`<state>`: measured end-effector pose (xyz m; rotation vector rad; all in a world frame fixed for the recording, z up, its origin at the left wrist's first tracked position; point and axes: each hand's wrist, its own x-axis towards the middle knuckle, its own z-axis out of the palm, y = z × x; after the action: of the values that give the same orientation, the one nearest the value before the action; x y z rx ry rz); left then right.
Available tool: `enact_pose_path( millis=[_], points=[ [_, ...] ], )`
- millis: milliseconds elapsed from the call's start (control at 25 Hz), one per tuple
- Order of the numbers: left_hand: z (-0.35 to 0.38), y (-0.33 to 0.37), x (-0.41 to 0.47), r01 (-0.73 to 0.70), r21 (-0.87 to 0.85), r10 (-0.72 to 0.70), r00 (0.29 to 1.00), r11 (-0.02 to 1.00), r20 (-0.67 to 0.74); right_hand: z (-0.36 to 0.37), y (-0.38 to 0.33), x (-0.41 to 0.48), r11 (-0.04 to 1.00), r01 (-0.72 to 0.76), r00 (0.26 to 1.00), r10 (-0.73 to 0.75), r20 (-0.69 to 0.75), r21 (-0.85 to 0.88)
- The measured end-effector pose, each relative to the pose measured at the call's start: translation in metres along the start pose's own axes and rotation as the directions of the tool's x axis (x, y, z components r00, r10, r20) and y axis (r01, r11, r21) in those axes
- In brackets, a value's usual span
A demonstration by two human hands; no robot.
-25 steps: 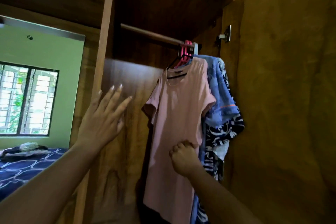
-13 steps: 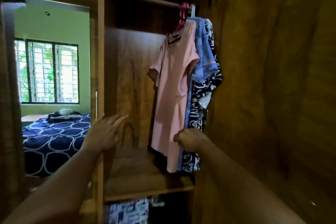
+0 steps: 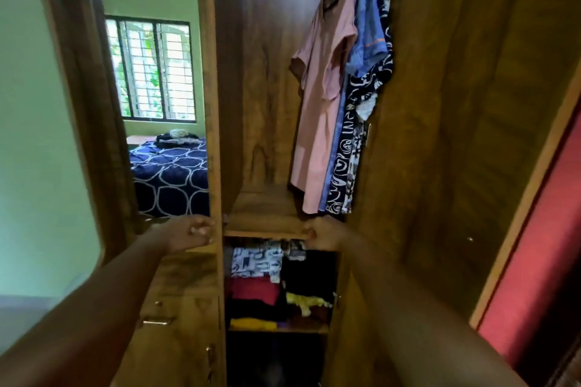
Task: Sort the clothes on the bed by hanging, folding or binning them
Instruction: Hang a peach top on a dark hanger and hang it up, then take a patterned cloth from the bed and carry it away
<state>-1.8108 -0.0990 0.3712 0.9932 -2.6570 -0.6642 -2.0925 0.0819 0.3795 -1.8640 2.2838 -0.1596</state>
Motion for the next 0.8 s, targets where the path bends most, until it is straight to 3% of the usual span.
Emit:
enact_pose_path(
  millis=[120, 240, 320, 480, 800],
  points=[
    [-0.018, -0.025, -0.044, 0.111, -0.051, -0.114, 0.991, 0.993, -0.072, 0.007, -0.031, 0.008, 0.991, 0.027, 0.993, -0.042, 0.109, 0.135],
    [-0.044, -0.046, -0.08, 0.185, 0.03, -0.185, 0.983, 0.982, -0.018, 0.009, -0.064, 0.019, 0.969, 0.112, 0.982, -0.142, 0.127, 0.218],
    [-0.059, -0.062, -0.107, 0.317, 0.04, -0.319, 0.946, 0.948, 0.054, 0.012, -0.093, 0.028, 0.958, 0.177, 0.967, -0.212, 0.144, 0.227],
    [-0.08, -0.098, -0.163, 0.544, -0.008, -0.542, 0.837, 0.839, 0.077, 0.021, -0.166, 0.049, 0.936, 0.306, 0.916, -0.339, 0.215, 0.172],
    [-0.122, -0.165, -0.285, 0.645, -0.056, -0.647, 0.76, 0.762, -0.055, 0.045, -0.335, 0.076, 0.839, 0.542, 0.811, -0.538, 0.232, 0.052]
  ],
)
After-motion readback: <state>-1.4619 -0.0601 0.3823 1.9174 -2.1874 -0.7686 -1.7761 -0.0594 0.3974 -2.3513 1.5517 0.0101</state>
